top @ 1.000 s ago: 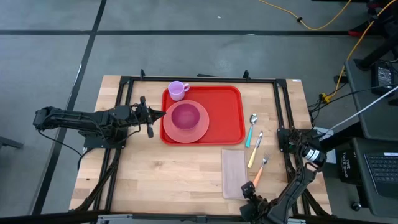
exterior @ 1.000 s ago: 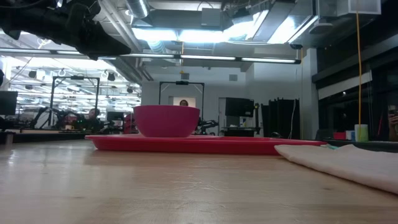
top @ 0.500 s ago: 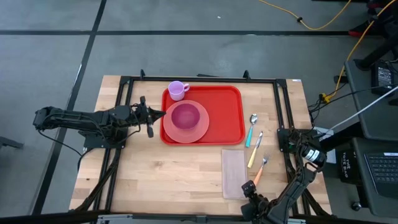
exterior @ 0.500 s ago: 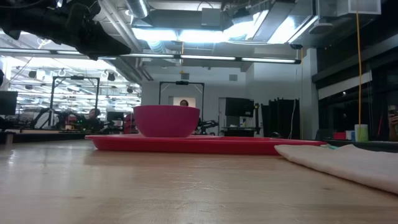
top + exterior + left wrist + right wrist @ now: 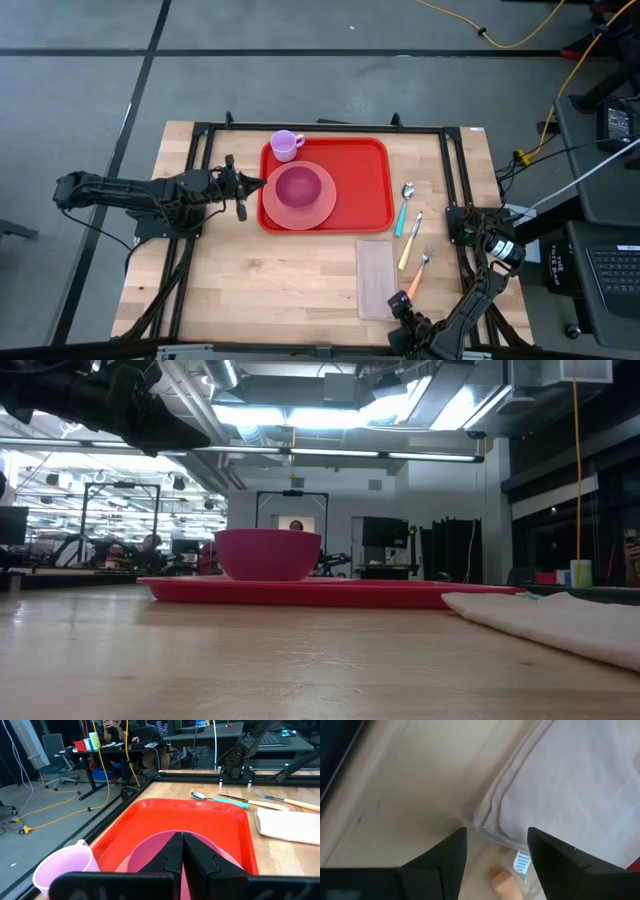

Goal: Set up tray
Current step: Put the brown napkin to the right side of the pink plate on the red tray

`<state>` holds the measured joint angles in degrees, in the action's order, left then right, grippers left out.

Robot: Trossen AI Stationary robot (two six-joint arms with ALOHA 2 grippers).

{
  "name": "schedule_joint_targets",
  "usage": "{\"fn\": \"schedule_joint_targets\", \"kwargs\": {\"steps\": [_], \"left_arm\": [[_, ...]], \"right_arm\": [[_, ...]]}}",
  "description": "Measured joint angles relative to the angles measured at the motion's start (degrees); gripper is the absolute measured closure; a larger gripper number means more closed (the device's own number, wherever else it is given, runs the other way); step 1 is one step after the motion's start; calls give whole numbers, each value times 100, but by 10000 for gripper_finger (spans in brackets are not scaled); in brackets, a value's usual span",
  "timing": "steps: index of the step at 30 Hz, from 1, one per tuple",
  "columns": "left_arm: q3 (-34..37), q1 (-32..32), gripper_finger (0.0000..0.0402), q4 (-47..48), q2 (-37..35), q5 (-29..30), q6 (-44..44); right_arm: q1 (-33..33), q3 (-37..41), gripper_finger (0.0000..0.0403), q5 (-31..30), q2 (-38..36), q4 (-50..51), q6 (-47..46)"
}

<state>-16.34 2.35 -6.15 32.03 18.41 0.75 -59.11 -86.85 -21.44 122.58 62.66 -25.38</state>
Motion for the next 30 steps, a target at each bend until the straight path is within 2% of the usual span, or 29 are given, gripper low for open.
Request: {"fn": "schedule_joint_targets", "kwargs": {"steps": [9,30], "left_arm": [[0,0,394,0,-1,0,-4],[0,0,398,0,-2,-1,-11]], "right_arm": [[-1,0,193,-7,3,-143,187],[-11,-15,193,-446,221,-44,259]]}}
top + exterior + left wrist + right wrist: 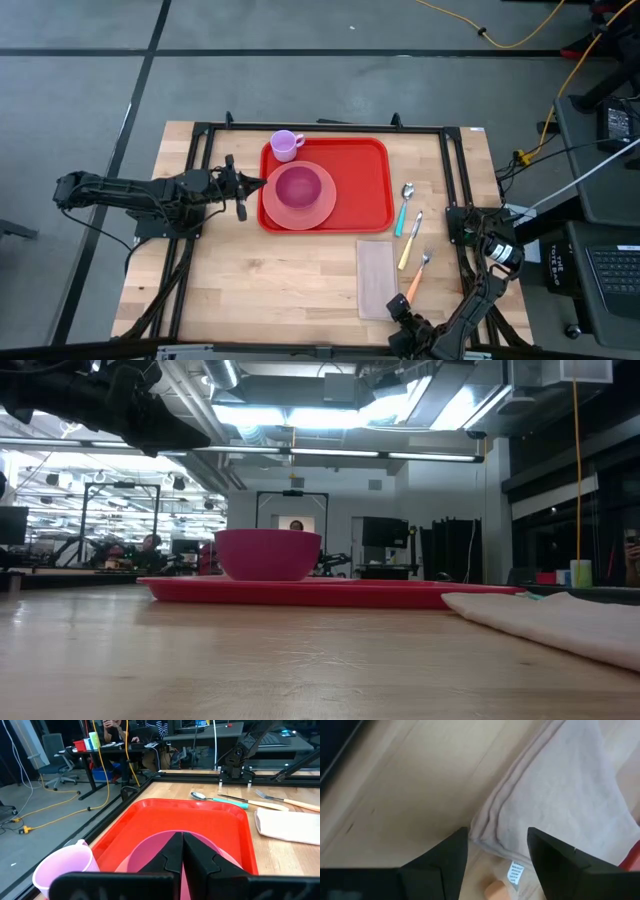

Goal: Set up tray
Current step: Put the brown napkin to the right side of the pink plate on the red tray

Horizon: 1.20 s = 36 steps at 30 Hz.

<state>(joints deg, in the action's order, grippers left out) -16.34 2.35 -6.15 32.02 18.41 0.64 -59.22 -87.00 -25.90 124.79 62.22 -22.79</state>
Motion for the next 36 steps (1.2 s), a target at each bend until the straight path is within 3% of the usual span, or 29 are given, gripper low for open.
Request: {"fn": "schedule_joint_targets", "kwargs": {"steps": [7,27,31,36], "left_arm": [[0,0,394,0,-1,-1,9],[0,0,397,0,2,-2,9],[0,0,397,0,1,-1,9],[0,0,394,0,1,0,9]], "right_arm": [[0,9,193,-275,11,0,-48],[13,22,195,-338,20,-109,-70],[13,22,217,-330,22,-144,-70],[13,22,280,-266,30,-196,-273]]}}
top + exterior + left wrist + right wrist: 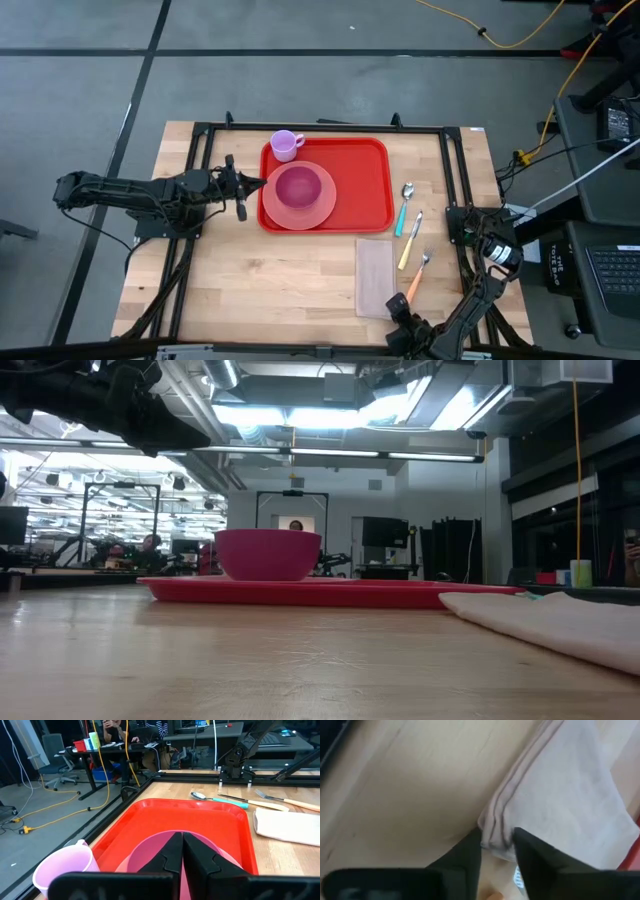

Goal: Set up tray
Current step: Put the brown napkin to the right side of the pink plate on the red tray

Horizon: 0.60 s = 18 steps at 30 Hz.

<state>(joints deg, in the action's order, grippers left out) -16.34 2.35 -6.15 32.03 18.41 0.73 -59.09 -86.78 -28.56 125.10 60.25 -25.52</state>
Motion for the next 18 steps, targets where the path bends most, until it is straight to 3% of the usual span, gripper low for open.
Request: {"fn": "schedule_joint_targets", "kwargs": {"steps": [7,18], "left_arm": [[0,0,397,0,-2,-2,1],[0,0,394,0,-1,-1,0]], "right_arm": [[13,4,385,17,13,-49,-538],[33,4,387,-39,11,-94,-1193]]}}
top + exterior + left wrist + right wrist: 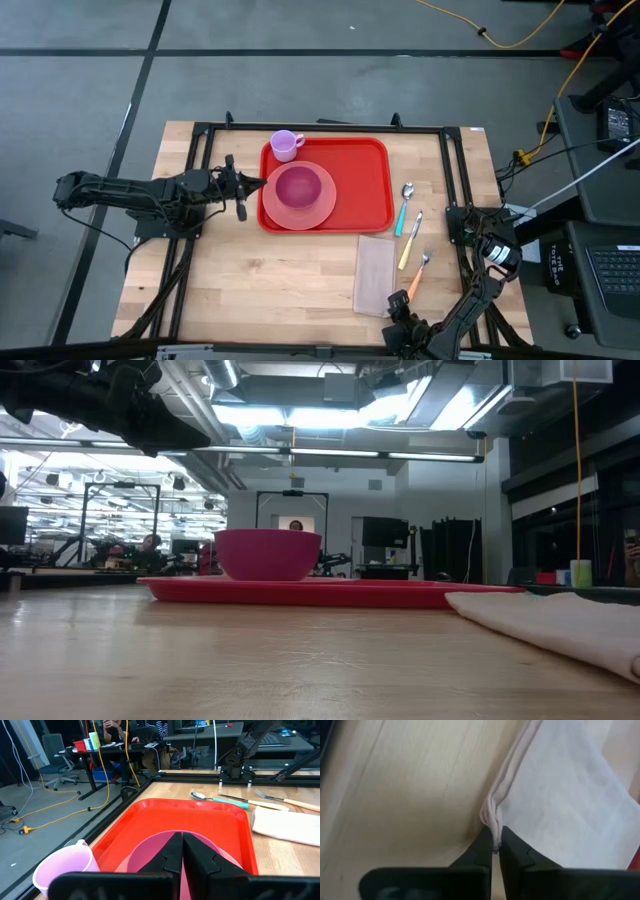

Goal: Set up tray
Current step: Put the brown napkin to the right side of the pink plate on the red tray

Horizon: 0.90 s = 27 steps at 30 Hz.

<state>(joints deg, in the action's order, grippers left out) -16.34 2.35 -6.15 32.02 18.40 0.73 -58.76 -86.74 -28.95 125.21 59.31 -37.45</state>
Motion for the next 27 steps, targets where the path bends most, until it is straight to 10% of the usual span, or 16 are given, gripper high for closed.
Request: {"fn": "schedule_joint_targets", "kwargs": {"steps": [27], "left_arm": [[0,0,398,-5,1,1,0]], "right_arm": [[674,-17,387,-448,-1356,58,-85]]}}
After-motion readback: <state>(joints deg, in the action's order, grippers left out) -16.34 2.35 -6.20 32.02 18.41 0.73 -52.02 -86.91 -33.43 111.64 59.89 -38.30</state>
